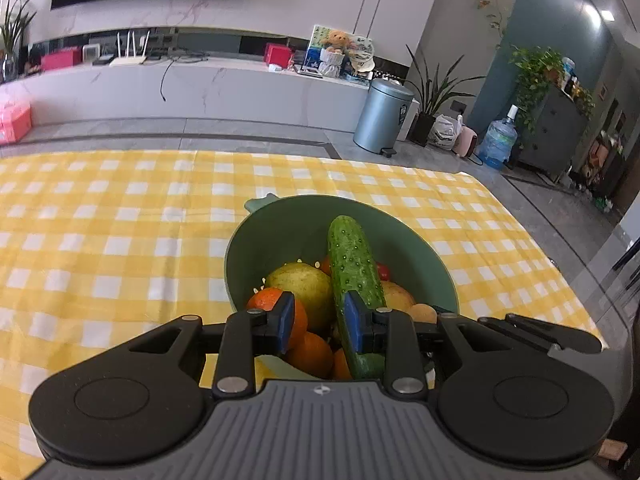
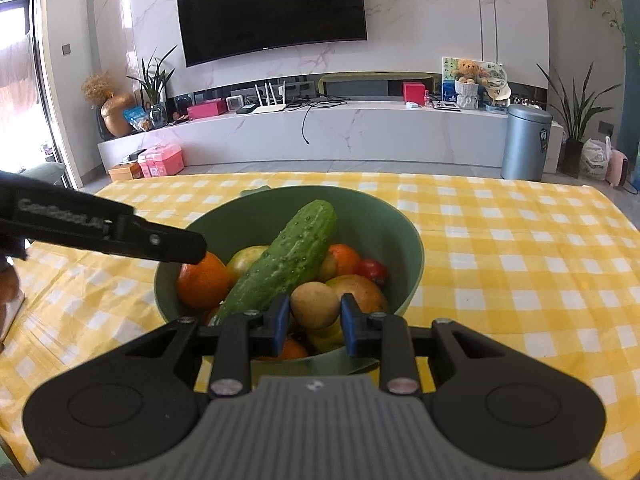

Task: Organize fruits
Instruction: 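Open both grippers to release the cucumber and kiwi, then withdraw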

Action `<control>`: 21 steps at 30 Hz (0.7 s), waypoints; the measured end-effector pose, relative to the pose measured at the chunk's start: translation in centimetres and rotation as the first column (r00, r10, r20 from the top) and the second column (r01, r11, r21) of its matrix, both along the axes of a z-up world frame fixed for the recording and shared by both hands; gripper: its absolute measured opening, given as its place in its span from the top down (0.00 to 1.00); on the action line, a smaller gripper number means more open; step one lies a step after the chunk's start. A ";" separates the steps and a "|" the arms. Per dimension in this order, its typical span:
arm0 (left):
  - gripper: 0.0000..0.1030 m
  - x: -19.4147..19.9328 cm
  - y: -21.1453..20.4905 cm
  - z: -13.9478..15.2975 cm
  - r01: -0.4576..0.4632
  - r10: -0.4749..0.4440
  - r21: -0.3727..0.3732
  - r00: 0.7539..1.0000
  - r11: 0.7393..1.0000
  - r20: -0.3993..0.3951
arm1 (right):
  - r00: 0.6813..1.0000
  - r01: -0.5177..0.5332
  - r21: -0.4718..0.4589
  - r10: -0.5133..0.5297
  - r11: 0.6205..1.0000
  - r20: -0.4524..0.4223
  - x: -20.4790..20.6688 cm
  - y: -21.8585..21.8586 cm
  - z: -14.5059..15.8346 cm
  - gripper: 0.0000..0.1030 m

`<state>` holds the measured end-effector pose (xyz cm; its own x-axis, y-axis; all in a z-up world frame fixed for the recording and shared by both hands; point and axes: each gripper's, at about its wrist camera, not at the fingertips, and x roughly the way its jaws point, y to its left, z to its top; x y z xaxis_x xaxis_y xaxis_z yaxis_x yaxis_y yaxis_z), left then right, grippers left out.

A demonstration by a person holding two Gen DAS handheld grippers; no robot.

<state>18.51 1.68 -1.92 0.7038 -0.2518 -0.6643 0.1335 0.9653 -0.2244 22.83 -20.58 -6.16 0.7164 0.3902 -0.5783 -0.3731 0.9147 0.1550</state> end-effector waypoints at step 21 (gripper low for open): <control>0.18 -8.9 -1.4 3.8 -0.044 -0.026 0.210 0.948 0.977 0.318 | 0.953 0.154 0.030 -0.157 0.988 0.258 -8.7 -1.4 5.1 0.28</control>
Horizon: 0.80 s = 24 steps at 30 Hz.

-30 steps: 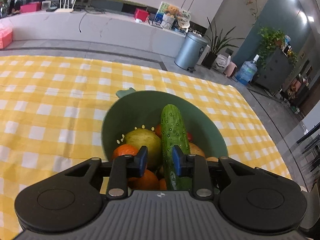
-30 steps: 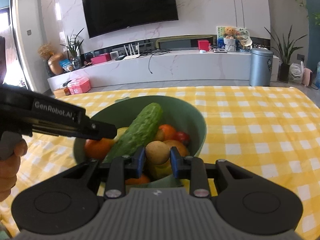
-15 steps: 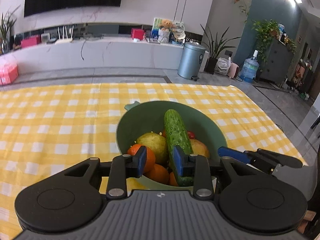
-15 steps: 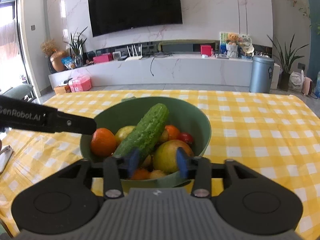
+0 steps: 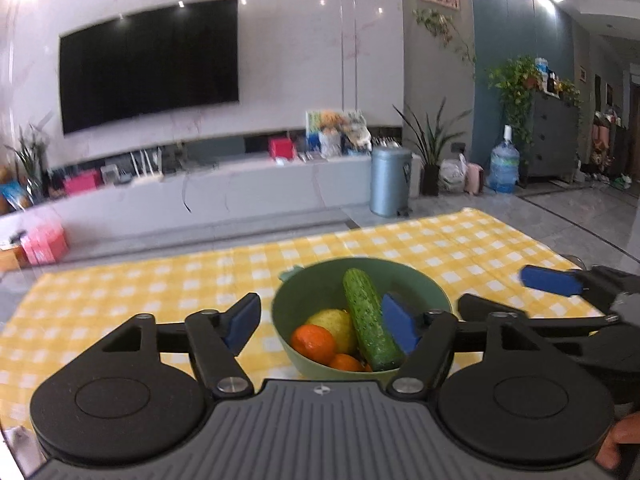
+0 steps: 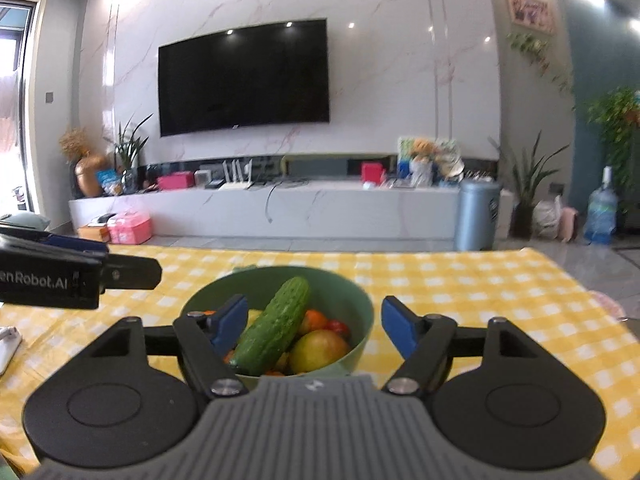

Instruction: Organize fruits

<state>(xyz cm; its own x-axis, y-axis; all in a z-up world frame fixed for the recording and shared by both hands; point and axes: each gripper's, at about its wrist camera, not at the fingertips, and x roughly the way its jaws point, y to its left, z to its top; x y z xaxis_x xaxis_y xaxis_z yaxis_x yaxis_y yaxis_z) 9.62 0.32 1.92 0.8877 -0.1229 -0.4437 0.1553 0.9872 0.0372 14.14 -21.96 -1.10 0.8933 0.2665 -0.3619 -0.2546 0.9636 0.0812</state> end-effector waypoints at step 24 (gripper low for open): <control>0.09 -0.5 1.0 -6.0 -0.152 0.155 0.042 0.986 0.987 -0.069 | 0.990 0.116 -0.020 -0.117 0.993 -0.075 -3.7 -0.4 -2.4 0.04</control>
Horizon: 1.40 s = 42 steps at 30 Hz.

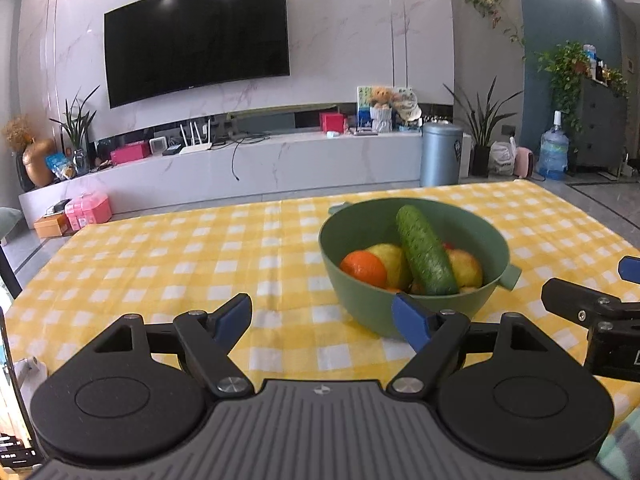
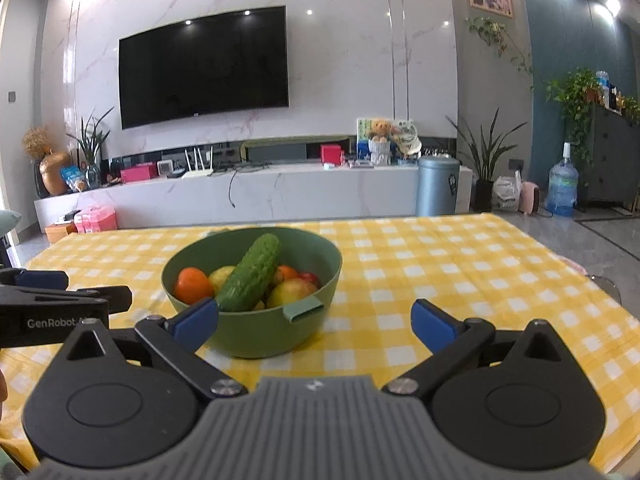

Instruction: Organize fruits

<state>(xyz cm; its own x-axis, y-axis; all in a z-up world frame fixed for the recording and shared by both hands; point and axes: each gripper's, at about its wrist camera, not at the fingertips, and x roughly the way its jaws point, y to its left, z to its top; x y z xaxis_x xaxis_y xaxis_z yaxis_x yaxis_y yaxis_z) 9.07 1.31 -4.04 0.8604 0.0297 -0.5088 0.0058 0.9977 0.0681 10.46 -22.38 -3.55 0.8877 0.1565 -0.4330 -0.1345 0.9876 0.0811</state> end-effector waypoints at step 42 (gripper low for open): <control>0.09 0.3 0.4 -0.6 0.006 -0.007 -0.016 0.998 1.000 -0.063 | 0.998 -0.023 -0.015 0.022 1.000 -0.051 1.0 0.8 -1.0 0.04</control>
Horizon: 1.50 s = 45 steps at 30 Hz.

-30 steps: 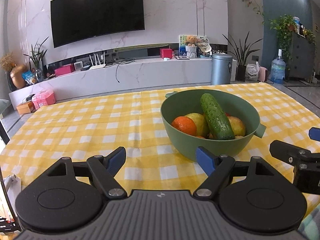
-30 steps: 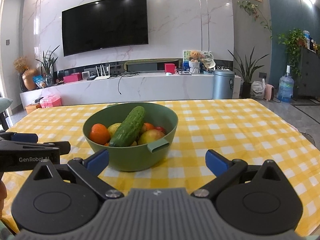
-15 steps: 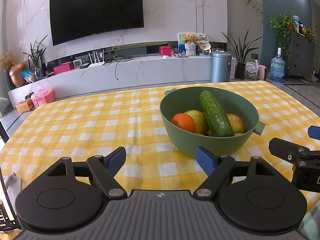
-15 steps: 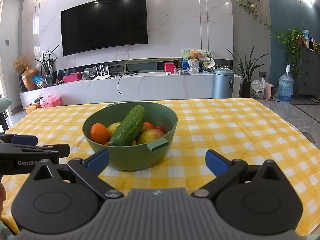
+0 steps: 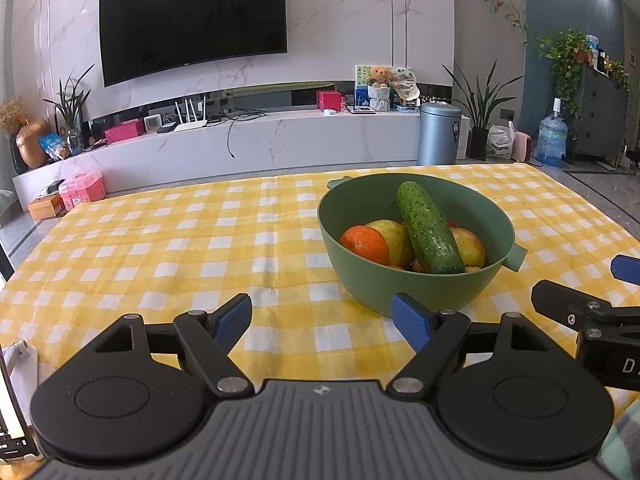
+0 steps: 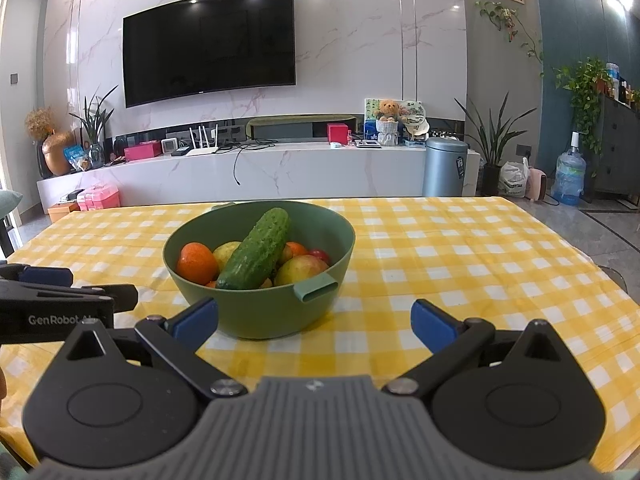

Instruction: Organize fruits

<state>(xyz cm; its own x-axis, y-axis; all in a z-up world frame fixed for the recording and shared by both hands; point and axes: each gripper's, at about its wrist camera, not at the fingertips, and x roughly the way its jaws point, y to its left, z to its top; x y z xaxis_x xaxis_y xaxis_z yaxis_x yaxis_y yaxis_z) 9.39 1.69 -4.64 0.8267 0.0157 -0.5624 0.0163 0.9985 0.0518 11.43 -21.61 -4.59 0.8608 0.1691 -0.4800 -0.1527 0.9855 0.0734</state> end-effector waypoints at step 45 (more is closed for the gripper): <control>0.09 -0.3 -0.2 0.2 -0.001 0.000 -0.010 1.000 1.000 -0.008 | 1.000 0.000 -0.005 0.000 1.000 0.004 0.1 0.1 -0.2 0.04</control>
<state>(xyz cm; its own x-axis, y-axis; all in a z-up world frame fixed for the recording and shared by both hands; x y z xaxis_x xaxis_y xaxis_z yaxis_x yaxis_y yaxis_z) 9.09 1.51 -4.44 0.8220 0.0105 -0.5694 0.0162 0.9990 0.0417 11.52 -21.51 -4.77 0.8629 0.1664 -0.4772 -0.1528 0.9860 0.0675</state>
